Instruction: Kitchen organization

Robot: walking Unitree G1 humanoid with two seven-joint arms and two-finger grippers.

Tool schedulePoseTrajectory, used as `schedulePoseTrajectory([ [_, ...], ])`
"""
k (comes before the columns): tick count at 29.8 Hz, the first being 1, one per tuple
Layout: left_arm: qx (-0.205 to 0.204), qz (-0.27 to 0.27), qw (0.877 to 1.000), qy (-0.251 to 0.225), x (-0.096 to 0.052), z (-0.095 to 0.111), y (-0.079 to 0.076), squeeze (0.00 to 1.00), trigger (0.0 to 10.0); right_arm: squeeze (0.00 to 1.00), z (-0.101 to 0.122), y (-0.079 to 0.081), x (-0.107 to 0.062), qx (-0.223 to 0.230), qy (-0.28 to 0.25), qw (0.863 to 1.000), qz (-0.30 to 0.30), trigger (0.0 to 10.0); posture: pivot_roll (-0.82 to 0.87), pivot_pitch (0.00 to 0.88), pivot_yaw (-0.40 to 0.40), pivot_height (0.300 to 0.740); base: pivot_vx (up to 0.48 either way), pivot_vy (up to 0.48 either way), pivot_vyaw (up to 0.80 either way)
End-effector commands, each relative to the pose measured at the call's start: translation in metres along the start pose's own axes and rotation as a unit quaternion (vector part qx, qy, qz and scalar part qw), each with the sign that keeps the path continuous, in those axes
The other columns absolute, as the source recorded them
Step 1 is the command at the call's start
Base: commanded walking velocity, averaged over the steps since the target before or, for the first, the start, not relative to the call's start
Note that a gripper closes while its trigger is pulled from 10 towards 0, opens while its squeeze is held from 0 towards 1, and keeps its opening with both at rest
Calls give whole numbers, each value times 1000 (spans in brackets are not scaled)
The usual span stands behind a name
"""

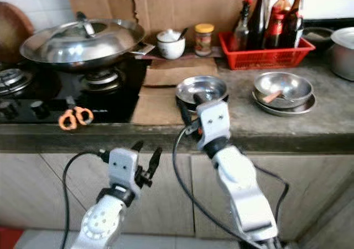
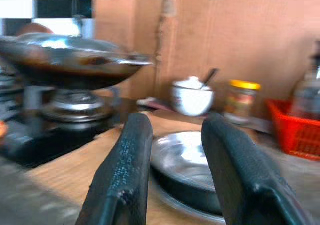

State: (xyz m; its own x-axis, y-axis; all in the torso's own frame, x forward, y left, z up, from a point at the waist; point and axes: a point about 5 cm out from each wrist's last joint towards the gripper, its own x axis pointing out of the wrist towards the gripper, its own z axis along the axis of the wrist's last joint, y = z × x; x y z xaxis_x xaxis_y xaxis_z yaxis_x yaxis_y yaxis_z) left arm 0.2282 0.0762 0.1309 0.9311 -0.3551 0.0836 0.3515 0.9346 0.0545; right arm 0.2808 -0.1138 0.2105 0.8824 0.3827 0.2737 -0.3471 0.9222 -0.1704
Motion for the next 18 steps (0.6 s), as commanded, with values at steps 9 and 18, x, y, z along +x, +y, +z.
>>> schedulePoseTrajectory([
  [9,-4,5,1000,1,-1,0,4,0,10000,439,13,-6,23,-32,42,994,92,10000,31,1,17,740,155,0,0],
  [18,-5,3,1000,4,-2,-2,2,0,10000,1000,5,-11,40,-78,106,981,140,10000,38,0,7,740,0,0,0],
])
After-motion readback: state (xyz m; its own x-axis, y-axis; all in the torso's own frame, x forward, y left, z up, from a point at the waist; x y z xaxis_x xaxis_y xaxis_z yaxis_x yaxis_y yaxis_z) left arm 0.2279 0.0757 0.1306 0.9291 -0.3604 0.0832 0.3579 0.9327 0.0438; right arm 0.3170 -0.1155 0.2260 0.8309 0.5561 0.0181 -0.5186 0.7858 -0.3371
